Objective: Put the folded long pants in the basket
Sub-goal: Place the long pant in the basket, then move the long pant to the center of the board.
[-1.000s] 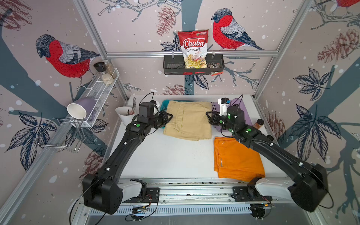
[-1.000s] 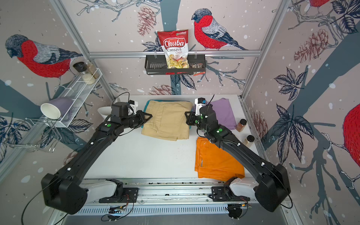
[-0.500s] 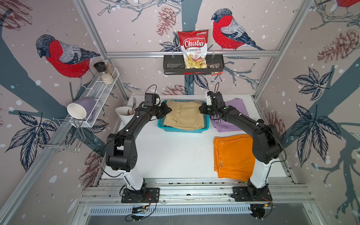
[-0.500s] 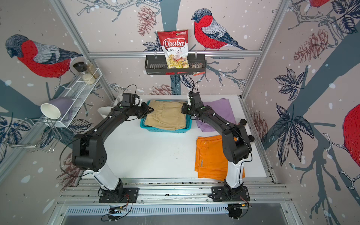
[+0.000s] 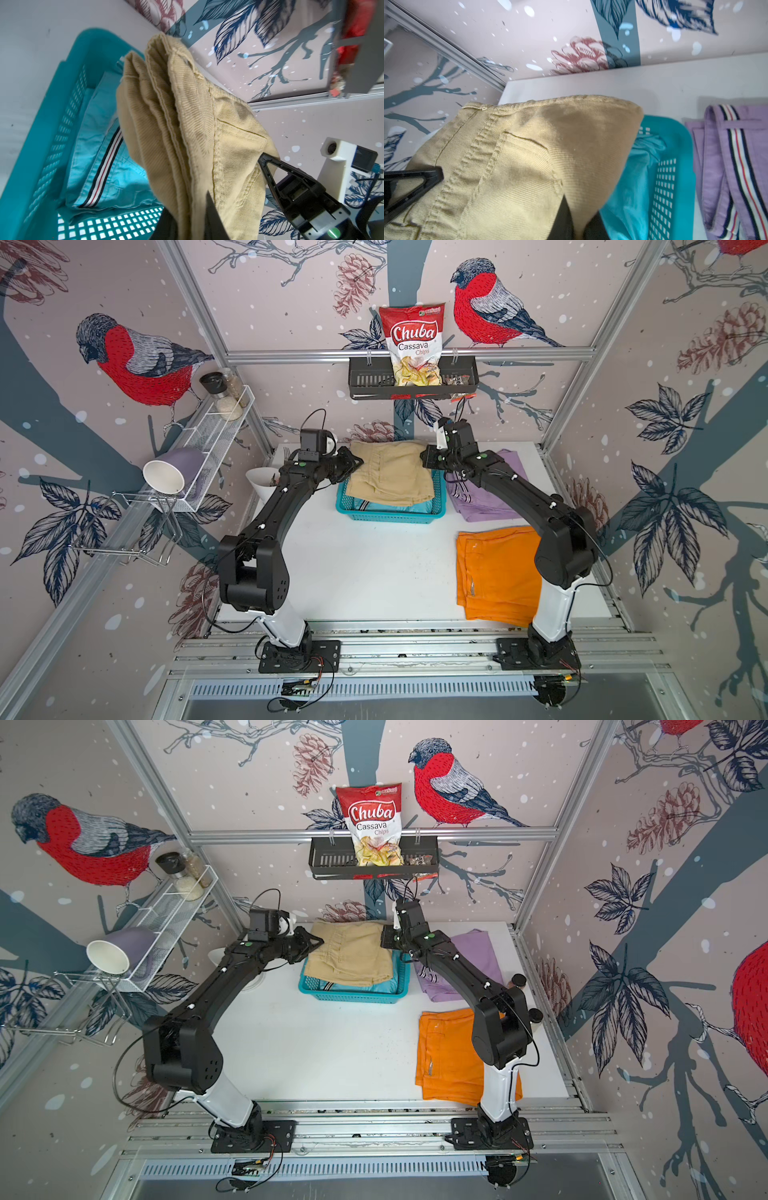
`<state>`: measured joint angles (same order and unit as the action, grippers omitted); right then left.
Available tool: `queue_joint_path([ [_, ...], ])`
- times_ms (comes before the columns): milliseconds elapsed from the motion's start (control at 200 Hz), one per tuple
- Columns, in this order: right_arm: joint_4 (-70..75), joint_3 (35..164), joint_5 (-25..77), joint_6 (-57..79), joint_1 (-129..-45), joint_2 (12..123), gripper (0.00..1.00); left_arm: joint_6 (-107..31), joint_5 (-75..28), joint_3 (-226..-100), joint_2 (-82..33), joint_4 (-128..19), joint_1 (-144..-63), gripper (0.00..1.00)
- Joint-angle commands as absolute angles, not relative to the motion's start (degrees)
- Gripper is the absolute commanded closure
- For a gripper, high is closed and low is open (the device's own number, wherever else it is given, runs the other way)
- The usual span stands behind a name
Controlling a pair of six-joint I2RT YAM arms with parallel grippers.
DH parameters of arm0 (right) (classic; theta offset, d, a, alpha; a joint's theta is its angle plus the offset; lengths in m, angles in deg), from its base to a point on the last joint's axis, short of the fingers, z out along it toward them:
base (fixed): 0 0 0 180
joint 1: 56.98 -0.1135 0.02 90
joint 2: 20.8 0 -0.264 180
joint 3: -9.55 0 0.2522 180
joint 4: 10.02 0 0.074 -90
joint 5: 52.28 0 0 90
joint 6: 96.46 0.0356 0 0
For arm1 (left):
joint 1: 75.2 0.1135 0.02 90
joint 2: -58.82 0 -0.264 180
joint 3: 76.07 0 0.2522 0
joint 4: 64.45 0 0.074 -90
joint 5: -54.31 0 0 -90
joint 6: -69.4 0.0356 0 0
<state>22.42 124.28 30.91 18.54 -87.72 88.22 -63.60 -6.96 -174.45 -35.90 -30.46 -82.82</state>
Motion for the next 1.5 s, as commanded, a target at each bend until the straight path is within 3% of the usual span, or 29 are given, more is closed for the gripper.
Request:
queue_joint_path([
  [0, 25.5, 125.6, 34.8, 17.4, -87.7, 88.2, 1.00, -62.4, -9.2, -174.8, -35.1, -30.5, -82.6, 1.00],
  [335, 20.7, 118.6, 33.2, 18.0, -84.7, 97.7, 1.00, -63.2, -9.0, -166.9, -46.7, -36.2, -82.6, 1.00],
  [775, 18.3, 116.8, 34.9, 16.2, -83.1, 102.6, 1.00, -61.3, -11.2, -171.5, -56.8, -36.1, -82.7, 1.00],
  [1175, 15.4, 114.6, 35.9, 15.8, -82.6, 103.2, 1.00, -61.0, -12.8, -170.6, -56.3, -36.3, -82.7, 1.00],
  [1280, 15.7, 114.4, 36.5, 15.9, -83.2, 100.8, 0.81, -61.0, -14.5, -170.7, -54.2, -34.1, -82.8, 1.00],
  [1331, 16.0, 114.6, 36.9, 15.5, -83.7, 99.6, 0.63, -60.9, -16.1, -170.9, -52.9, -32.5, -83.1, 0.69],
  [1371, 16.7, 115.0, 37.6, 15.2, -84.1, 98.7, 0.56, -60.8, -17.2, -170.7, -51.4, -32.0, -83.4, 0.50],
  [1436, 18.8, 116.5, 39.0, 14.7, -84.6, 97.6, 0.48, -61.0, -19.1, -169.9, -48.6, -31.3, -83.8, 0.32],
  [1496, 20.6, 117.7, 40.2, 14.3, -84.8, 96.1, 0.40, -61.4, -19.7, -168.3, -45.6, -31.6, -84.2, 0.25],
])
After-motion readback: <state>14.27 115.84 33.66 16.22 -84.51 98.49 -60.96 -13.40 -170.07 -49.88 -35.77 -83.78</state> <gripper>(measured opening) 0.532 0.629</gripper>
